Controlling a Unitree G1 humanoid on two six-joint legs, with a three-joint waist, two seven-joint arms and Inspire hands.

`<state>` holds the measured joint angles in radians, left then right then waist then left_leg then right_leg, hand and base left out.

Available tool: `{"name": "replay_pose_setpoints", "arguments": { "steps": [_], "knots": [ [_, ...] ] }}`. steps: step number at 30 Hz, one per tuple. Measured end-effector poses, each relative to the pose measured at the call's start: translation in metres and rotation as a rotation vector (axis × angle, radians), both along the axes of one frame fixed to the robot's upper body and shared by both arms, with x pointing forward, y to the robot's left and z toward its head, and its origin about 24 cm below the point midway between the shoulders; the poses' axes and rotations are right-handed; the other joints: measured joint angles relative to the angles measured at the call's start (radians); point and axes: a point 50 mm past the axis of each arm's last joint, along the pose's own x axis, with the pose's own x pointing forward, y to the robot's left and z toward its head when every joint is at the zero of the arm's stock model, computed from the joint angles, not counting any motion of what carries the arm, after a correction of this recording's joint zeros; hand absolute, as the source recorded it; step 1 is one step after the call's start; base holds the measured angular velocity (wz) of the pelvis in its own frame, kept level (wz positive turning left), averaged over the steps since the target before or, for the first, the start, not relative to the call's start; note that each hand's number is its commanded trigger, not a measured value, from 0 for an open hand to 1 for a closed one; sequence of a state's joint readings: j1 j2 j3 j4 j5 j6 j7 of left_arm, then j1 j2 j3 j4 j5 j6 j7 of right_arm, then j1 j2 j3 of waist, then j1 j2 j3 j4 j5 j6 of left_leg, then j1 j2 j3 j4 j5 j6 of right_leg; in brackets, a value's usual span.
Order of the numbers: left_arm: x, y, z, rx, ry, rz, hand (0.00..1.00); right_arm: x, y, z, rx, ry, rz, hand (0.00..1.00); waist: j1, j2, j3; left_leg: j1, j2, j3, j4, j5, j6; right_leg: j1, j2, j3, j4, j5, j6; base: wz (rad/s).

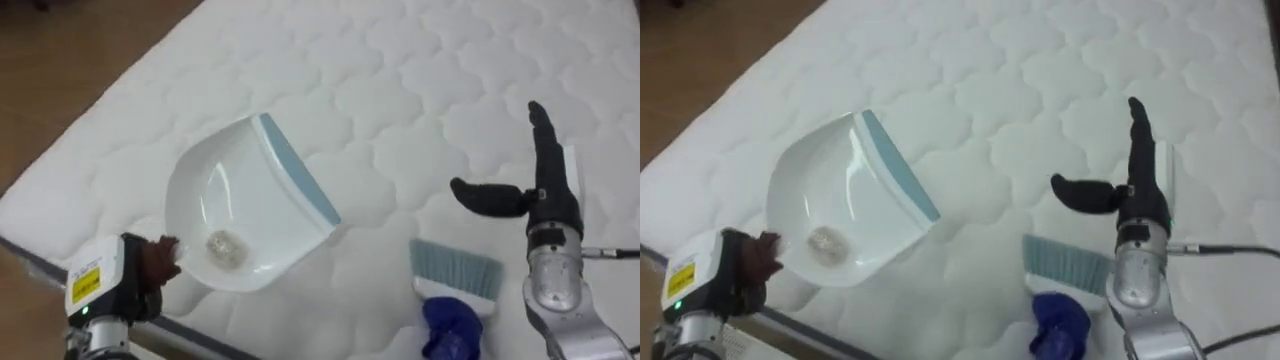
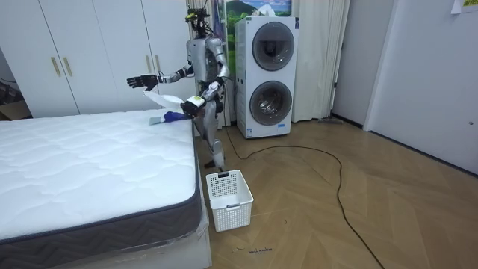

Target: Clean bed

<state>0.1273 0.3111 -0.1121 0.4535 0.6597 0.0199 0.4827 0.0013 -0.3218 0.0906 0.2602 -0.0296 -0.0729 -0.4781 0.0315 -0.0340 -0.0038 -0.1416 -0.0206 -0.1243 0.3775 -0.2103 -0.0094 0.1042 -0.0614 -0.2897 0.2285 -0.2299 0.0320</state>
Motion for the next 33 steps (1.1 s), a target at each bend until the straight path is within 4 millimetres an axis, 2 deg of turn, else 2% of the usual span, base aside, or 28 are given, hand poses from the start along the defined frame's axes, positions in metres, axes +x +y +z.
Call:
{"name": "replay_pose_setpoints", "arguments": {
  "steps": [1, 3, 4, 6, 7, 9, 10, 11, 14, 15, 16, 17, 19, 21, 25, 26, 27, 28, 29, 30, 31, 32, 33],
  "knots": [
    [0.001, -0.001, 0.001, -0.004, -0.002, -0.003, 1.00, -0.001, -0.001, -0.001, -0.002, 0.003, -0.005, 0.00, -0.002, -0.001, 0.0002, -0.006, 0.003, 0.023, 0.005, 0.002, 0.003, 0.009, -0.001, -0.011, -0.002, -0.003, 0.000, 0.95],
    [0.004, -0.004, 0.004, -0.019, -0.009, -0.017, 1.00, -0.003, -0.003, -0.002, 0.000, 0.005, -0.015, 0.00, -0.003, -0.009, 0.0062, -0.039, 0.013, 0.112, 0.032, 0.010, 0.017, 0.032, -0.007, -0.046, -0.007, -0.025, 0.001, 0.91],
    [0.005, -0.004, 0.005, -0.024, -0.011, -0.018, 1.00, -0.003, -0.003, -0.001, 0.000, 0.004, -0.016, 0.00, -0.004, -0.012, 0.0088, -0.048, 0.014, 0.130, 0.039, 0.012, 0.021, 0.033, -0.009, -0.052, -0.007, -0.032, 0.000, 0.78],
    [0.006, -0.006, 0.005, -0.040, -0.004, -0.019, 1.00, -0.003, -0.004, -0.001, -0.001, 0.005, -0.020, 0.00, 0.002, -0.011, 0.0110, -0.095, 0.019, 0.161, 0.072, 0.020, 0.032, 0.034, -0.008, -0.117, -0.004, -0.048, -0.004, 0.81],
    [0.006, -0.007, 0.005, -0.044, 0.000, -0.020, 1.00, -0.003, -0.004, -0.001, -0.002, 0.006, -0.023, 0.00, -0.002, -0.011, 0.0115, -0.101, 0.023, 0.179, 0.075, 0.023, 0.037, 0.036, -0.009, -0.134, -0.005, -0.049, -0.005, 0.89],
    [0.006, -0.007, 0.004, -0.063, 0.007, -0.017, 1.00, -0.005, -0.006, -0.002, 0.010, 0.006, -0.046, 0.00, -0.022, -0.013, 0.0156, -0.119, 0.068, 0.333, 0.092, 0.033, 0.069, 0.061, -0.015, -0.209, -0.010, -0.062, 0.001, 0.99],
    [0.006, -0.008, 0.004, -0.070, 0.011, -0.015, 1.00, -0.005, -0.007, -0.002, 0.021, 0.004, -0.055, 0.00, -0.025, -0.013, 0.0162, -0.120, 0.071, 0.343, 0.097, 0.032, 0.074, 0.065, -0.014, -0.216, -0.008, -0.067, 0.003, 0.91],
    [0.006, -0.008, 0.003, -0.075, 0.017, -0.015, 1.00, -0.005, -0.010, -0.001, 0.033, -0.001, -0.070, 0.00, -0.025, -0.009, 0.0185, -0.124, 0.060, 0.322, 0.105, 0.031, 0.078, 0.071, -0.007, -0.236, -0.010, -0.073, 0.009, 0.68],
    [0.008, -0.007, 0.005, -0.075, 0.009, -0.013, 1.00, -0.005, -0.017, 0.002, 0.032, -0.016, -0.102, 0.00, -0.024, -0.001, 0.0192, -0.132, 0.011, 0.265, 0.082, 0.051, 0.091, 0.069, -0.011, -0.246, -0.010, -0.081, 0.011, 0.58],
    [0.008, -0.006, 0.005, -0.077, 0.006, -0.005, 1.00, -0.007, -0.018, 0.001, 0.030, -0.015, -0.109, 0.00, -0.024, -0.001, 0.0182, -0.129, -0.007, 0.255, 0.062, 0.065, 0.096, 0.068, -0.017, -0.248, -0.010, -0.082, 0.012, 0.50],
    [0.008, -0.005, 0.005, -0.080, 0.004, -0.001, 1.00, -0.007, -0.018, 0.001, 0.030, -0.015, -0.111, 0.00, -0.021, -0.002, 0.0178, -0.127, -0.013, 0.254, 0.052, 0.071, 0.099, 0.068, -0.021, -0.253, -0.008, -0.083, 0.014, 0.38],
    [0.009, -0.005, 0.006, -0.092, -0.001, 0.009, 1.00, -0.008, -0.018, 0.001, 0.028, -0.015, -0.112, 0.00, -0.005, 0.000, 0.0148, -0.126, -0.025, 0.253, 0.036, 0.081, 0.104, 0.064, -0.028, -0.261, -0.006, -0.083, 0.016, 0.21],
    [0.011, -0.003, 0.009, -0.090, -0.016, 0.013, 1.00, -0.008, -0.018, 0.000, 0.028, -0.011, -0.115, 0.00, 0.008, 0.000, 0.0127, -0.126, -0.034, 0.251, 0.029, 0.089, 0.107, 0.057, -0.037, -0.270, 0.017, -0.080, 0.020, 0.19],
    [0.013, -0.003, 0.012, -0.090, -0.031, 0.013, 1.00, -0.008, -0.018, -0.002, 0.025, 0.011, -0.131, 0.00, 0.024, 0.005, 0.0093, -0.124, -0.040, 0.231, 0.032, 0.087, 0.111, 0.051, -0.052, -0.292, 0.088, -0.080, 0.020, 0.28],
    [0.016, -0.005, 0.017, -0.093, -0.055, 0.003, 1.00, -0.006, -0.018, 0.000, 0.019, -0.003, -0.155, 0.00, 0.059, 0.011, 0.0062, -0.125, -0.048, 0.204, 0.036, 0.078, 0.126, -0.001, -0.092, -0.287, 0.226, -0.080, 0.020, 0.08],
    [0.016, -0.006, 0.018, -0.093, -0.061, -0.001, 1.00, -0.006, -0.018, -0.001, 0.016, -0.003, -0.162, 0.00, 0.062, 0.011, 0.0067, -0.120, -0.067, 0.162, 0.037, 0.079, 0.145, -0.023, -0.104, -0.267, 0.279, -0.077, 0.017, 0.07],
    [0.016, -0.006, 0.018, -0.090, -0.062, -0.001, 1.00, -0.007, -0.016, -0.003, 0.011, 0.002, -0.163, 0.00, 0.061, 0.014, 0.0104, -0.108, -0.094, 0.094, 0.034, 0.087, 0.158, -0.047, -0.087, -0.193, 0.313, -0.085, 0.001, 0.09],
    [0.015, -0.004, 0.018, -0.088, -0.061, 0.003, 1.00, -0.007, -0.014, -0.005, 0.002, 0.010, -0.159, 0.00, 0.059, 0.018, 0.0123, -0.100, -0.105, 0.055, 0.029, 0.091, 0.160, -0.057, -0.064, -0.152, 0.316, -0.094, -0.014, 0.16],
    [0.012, -0.002, 0.016, -0.078, -0.052, 0.012, 1.00, -0.011, -0.011, -0.014, -0.012, 0.045, -0.158, 0.00, 0.050, 0.027, 0.0154, -0.069, -0.131, -0.048, -0.017, 0.111, 0.139, -0.074, -0.011, -0.108, 0.299, -0.105, -0.037, 0.38],
    [0.007, 0.003, 0.013, -0.071, -0.036, 0.029, 1.00, -0.019, -0.007, -0.024, -0.002, 0.087, -0.162, 0.00, 0.022, 0.013, 0.0052, -0.006, -0.174, -0.211, -0.152, 0.175, 0.035, -0.093, 0.029, -0.062, 0.223, -0.096, -0.055, 0.69],
    [0.006, 0.007, 0.014, -0.068, -0.038, 0.047, 1.00, -0.018, -0.002, -0.025, 0.006, 0.089, -0.155, 0.00, -0.028, -0.015, -0.0057, 0.006, -0.180, -0.203, -0.155, 0.176, 0.029, -0.102, 0.030, -0.062, 0.176, -0.089, -0.056, 1.33],
    [0.012, 0.012, 0.019, -0.076, -0.068, 0.063, 1.00, -0.012, 0.000, -0.017, 0.000, 0.046, -0.154, 0.00, -0.082, -0.018, 0.0182, -0.062, -0.082, 0.026, 0.081, 0.074, 0.069, -0.132, 0.019, -0.052, 0.196, -0.092, -0.018, 1.11],
    [0.020, 0.010, 0.021, -0.091, -0.085, 0.046, 1.00, -0.009, -0.006, -0.011, -0.023, 0.021, -0.185, 0.00, -0.066, 0.016, 0.0302, -0.110, -0.044, 0.031, 0.220, -0.093, 0.114, -0.192, 0.003, -0.009, 0.307, -0.120, 0.021, 0.73]
  ]
}}
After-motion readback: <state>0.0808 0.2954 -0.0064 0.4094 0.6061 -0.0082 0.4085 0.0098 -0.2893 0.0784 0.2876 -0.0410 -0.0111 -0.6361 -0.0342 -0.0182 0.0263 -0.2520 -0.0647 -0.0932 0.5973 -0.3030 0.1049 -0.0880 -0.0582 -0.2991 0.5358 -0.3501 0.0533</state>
